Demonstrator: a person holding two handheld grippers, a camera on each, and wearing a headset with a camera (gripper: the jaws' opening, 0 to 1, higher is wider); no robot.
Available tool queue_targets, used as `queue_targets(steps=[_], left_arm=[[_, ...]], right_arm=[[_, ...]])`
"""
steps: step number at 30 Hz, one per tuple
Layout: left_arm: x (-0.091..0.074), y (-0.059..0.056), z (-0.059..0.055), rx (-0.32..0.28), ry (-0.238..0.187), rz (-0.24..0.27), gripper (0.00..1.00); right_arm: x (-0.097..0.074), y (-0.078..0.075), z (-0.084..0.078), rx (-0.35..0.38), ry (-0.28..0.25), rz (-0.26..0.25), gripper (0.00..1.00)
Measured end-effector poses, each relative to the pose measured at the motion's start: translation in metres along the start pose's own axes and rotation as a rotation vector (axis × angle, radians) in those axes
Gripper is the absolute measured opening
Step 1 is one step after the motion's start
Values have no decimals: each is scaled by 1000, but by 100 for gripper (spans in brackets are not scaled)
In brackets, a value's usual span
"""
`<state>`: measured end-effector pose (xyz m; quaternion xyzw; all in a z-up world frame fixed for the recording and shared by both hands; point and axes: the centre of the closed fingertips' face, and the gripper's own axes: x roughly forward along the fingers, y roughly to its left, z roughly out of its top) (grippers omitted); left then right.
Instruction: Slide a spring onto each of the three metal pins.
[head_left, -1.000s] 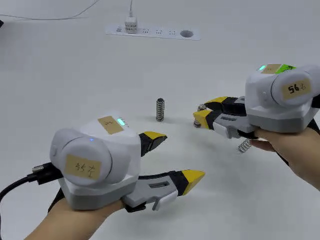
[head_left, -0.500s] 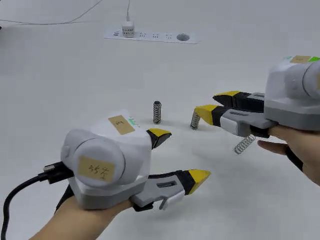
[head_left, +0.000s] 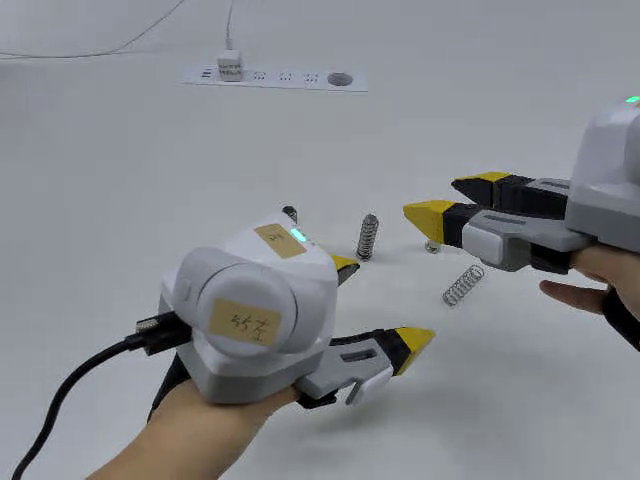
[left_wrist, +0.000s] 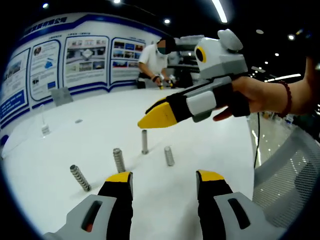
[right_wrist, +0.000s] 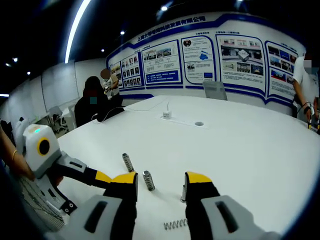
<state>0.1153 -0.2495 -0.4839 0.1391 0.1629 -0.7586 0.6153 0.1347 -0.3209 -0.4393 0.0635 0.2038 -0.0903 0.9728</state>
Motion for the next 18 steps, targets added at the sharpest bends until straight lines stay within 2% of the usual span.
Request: queue_targets(steps=[5,18], left_arm=[[11,-1,5,-13,-12,-10,50],[42,-3,8,10,9,-11,43]], right_arm=[[-11,-7,-4,16,-2,-22,40],[-35,-22,-13,63,-17,-84,41]])
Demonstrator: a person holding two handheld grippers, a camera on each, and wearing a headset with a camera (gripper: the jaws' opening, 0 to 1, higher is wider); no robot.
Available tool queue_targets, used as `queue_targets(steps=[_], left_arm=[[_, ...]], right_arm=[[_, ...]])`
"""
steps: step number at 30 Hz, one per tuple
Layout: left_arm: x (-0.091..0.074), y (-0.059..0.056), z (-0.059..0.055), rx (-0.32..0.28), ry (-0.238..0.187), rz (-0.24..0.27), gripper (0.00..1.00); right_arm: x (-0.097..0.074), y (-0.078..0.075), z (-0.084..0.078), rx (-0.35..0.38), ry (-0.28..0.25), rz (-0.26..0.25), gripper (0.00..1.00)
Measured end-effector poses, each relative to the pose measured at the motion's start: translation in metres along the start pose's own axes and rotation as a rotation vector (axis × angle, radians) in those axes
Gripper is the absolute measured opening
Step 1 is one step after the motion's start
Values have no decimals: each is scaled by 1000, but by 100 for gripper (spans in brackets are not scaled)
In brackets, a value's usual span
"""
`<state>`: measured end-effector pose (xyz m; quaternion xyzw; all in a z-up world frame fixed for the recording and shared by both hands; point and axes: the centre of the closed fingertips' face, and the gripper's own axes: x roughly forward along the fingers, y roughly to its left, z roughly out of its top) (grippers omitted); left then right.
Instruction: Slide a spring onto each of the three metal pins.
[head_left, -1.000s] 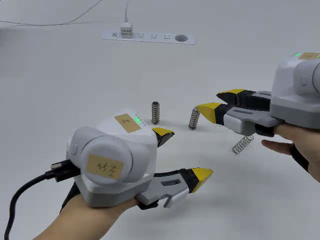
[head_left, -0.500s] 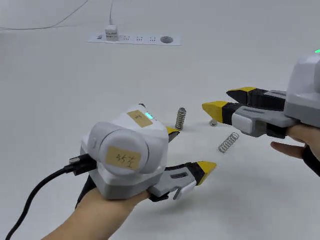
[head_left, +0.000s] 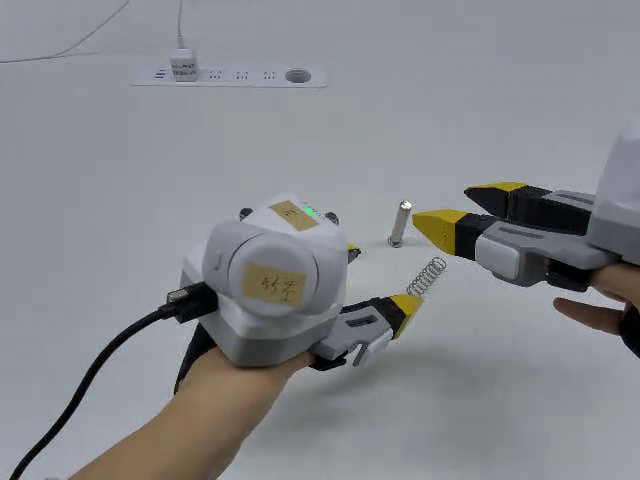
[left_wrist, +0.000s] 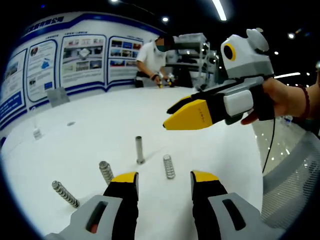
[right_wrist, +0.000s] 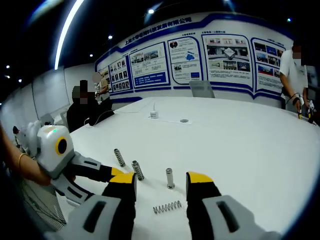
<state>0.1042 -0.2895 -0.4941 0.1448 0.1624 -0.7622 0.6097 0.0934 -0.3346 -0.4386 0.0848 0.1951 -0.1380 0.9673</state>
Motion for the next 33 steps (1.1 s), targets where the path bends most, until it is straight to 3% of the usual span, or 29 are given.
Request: queue_targets(steps=[3,15,33], left_arm=[[8,-2,-5,-23,9,-3,42],[31,-5,-14,-7,27,-7,32],[48,-7,-24,-1,72,-6,22]], right_arm=[[-4,-2,-1,9,-4,-9,41],[-15,-10,-5,25,-9,-35,41],[-20,-19,-16,38,9,-66,40]])
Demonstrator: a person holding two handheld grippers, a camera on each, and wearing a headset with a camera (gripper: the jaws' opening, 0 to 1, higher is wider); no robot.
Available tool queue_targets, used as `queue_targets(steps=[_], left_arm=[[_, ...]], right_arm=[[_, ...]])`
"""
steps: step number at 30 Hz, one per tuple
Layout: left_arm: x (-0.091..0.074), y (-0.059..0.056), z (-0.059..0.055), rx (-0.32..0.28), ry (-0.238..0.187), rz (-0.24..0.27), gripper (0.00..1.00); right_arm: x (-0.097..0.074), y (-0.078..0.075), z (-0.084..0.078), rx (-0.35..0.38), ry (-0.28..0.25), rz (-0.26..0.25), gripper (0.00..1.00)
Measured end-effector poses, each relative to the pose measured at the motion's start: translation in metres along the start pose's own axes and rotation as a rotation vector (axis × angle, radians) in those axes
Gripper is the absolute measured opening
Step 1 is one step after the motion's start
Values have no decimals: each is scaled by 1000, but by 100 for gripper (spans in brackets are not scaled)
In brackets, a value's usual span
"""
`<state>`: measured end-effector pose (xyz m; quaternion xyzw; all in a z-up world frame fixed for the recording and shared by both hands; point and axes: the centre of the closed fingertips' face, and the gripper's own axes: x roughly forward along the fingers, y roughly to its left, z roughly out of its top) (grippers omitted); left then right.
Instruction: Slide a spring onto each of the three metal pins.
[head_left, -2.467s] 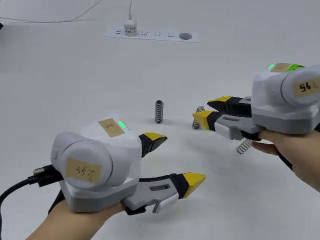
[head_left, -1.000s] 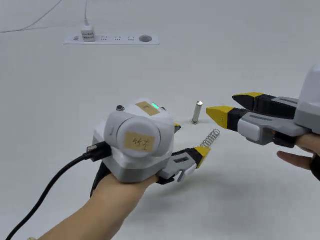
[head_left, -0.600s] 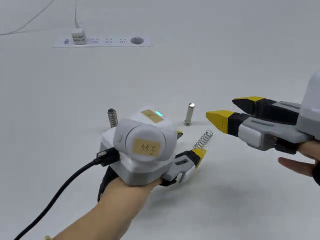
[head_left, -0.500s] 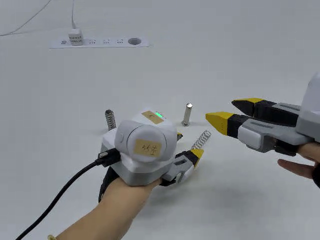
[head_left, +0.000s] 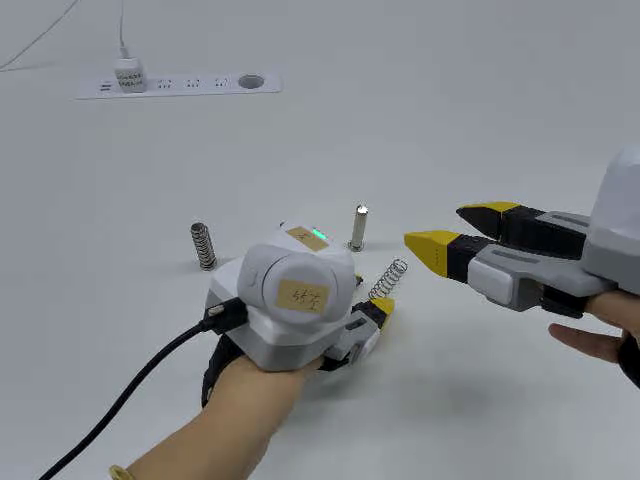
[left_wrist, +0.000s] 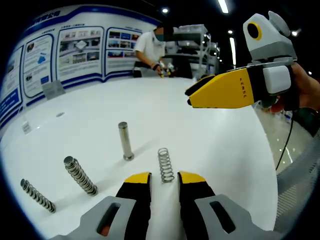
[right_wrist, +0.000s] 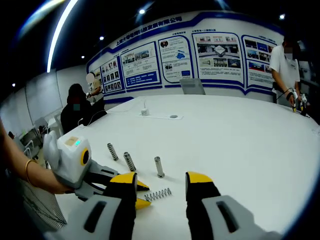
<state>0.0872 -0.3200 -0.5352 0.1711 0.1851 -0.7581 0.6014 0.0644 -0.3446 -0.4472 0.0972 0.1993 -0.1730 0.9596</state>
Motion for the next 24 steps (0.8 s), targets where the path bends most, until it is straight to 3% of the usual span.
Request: queue_targets(steps=[13,16,24], left_arm=[[7,-3,-2,16,30,-1,14],[6,-1,-3,53,41,9,12],[6,-1,-2,0,47,-11,11]], right_arm=[[-2,-4,-5,3,8,-14,39],[-3,-5,-4,3,5,-17,39],[-4,-5,-4,10,5,-19,39]])
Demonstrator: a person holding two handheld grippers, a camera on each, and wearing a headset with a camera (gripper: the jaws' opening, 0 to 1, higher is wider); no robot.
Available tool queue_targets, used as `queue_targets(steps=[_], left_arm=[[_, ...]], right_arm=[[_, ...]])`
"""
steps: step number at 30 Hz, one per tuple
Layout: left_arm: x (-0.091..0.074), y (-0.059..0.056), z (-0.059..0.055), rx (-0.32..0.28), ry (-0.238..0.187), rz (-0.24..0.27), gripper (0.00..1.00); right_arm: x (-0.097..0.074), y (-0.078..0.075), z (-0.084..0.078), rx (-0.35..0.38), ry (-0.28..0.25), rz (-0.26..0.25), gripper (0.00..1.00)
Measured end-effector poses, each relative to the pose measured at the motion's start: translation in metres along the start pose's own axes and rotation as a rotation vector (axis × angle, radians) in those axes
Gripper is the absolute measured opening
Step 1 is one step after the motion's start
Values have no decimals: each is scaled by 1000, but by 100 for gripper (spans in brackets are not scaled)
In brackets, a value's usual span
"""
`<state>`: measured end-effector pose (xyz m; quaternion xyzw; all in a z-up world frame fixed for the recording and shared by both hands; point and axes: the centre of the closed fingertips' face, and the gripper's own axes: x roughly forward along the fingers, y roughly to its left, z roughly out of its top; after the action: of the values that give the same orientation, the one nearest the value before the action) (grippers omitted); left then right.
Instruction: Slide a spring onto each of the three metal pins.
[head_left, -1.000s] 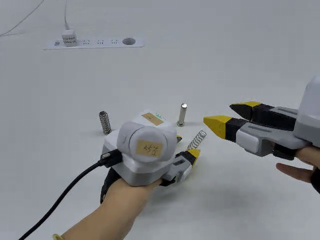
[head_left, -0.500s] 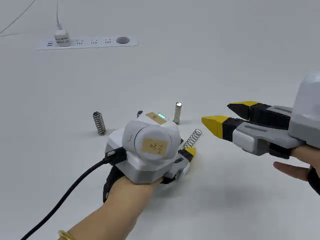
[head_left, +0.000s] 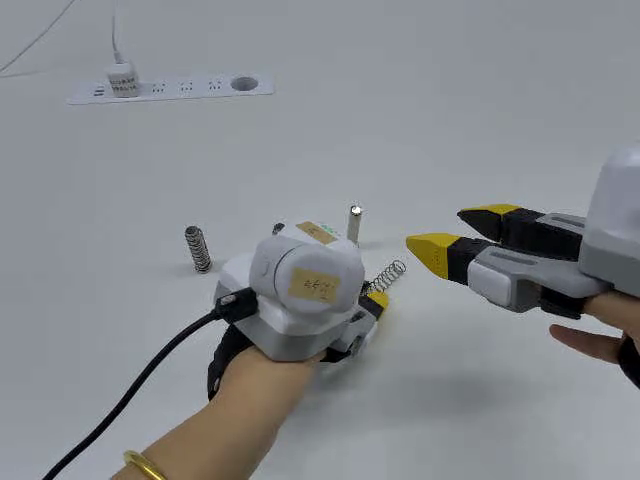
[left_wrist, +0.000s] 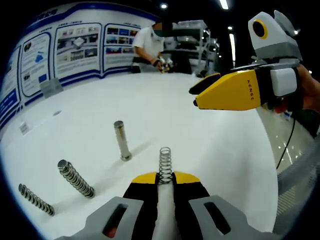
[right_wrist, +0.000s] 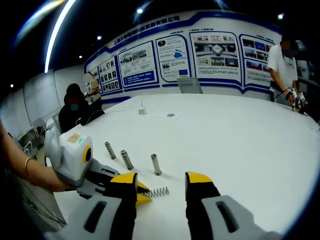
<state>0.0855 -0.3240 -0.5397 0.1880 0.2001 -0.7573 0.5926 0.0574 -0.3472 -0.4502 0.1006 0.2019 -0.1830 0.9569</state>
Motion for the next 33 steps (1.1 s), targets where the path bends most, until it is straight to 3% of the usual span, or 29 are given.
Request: queue_targets(steps=[10,18,25,33], left_arm=[[-10,-3,3,-28,-12,-18,10],[-25,-3,19,-81,-83,-24,10],[-42,-3,34,-160,-166,-43,10],[-67,3,45,-261,-250,-63,10]], right_arm=[[-1,0,5,17,-9,6,39],[-2,4,11,42,-18,28,40],[-1,8,17,121,-33,63,40],[2,25,22,200,-48,133,37]])
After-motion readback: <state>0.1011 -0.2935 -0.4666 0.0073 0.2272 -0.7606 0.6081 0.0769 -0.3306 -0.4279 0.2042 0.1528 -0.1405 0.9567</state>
